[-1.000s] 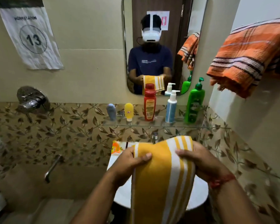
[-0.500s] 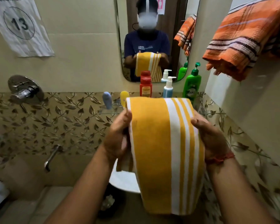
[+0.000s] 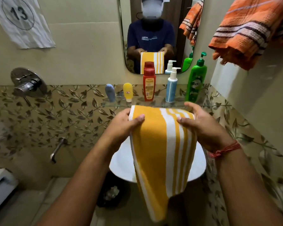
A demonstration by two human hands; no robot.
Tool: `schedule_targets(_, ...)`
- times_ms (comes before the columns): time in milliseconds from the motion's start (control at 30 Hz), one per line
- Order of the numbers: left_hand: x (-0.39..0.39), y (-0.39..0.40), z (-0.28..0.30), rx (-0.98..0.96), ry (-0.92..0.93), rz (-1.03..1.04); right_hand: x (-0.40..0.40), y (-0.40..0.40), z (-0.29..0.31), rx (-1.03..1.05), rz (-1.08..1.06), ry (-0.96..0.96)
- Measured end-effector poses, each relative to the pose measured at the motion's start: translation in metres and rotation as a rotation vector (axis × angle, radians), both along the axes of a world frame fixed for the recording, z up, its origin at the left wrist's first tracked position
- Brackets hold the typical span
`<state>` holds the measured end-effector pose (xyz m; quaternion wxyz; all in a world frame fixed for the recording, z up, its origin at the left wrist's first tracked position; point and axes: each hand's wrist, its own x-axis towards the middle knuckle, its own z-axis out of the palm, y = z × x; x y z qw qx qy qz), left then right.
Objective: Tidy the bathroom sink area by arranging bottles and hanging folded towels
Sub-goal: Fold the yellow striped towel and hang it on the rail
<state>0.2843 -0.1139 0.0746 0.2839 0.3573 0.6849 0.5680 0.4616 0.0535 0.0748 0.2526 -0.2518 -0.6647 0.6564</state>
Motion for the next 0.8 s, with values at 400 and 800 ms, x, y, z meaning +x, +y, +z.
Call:
schedule_targets(400, -0.006, 0.004, -0.009, 0.133, 0.127, 0.128, 0.012, -0.013, 0.000, -0.038, -0.114, 0.170)
schedule_targets(800, -0.008, 0.009, 0.031, 0.341, 0.271, 0.129, 0.016, -0.036, 0.021, 0.261, -0.399, 0.291)
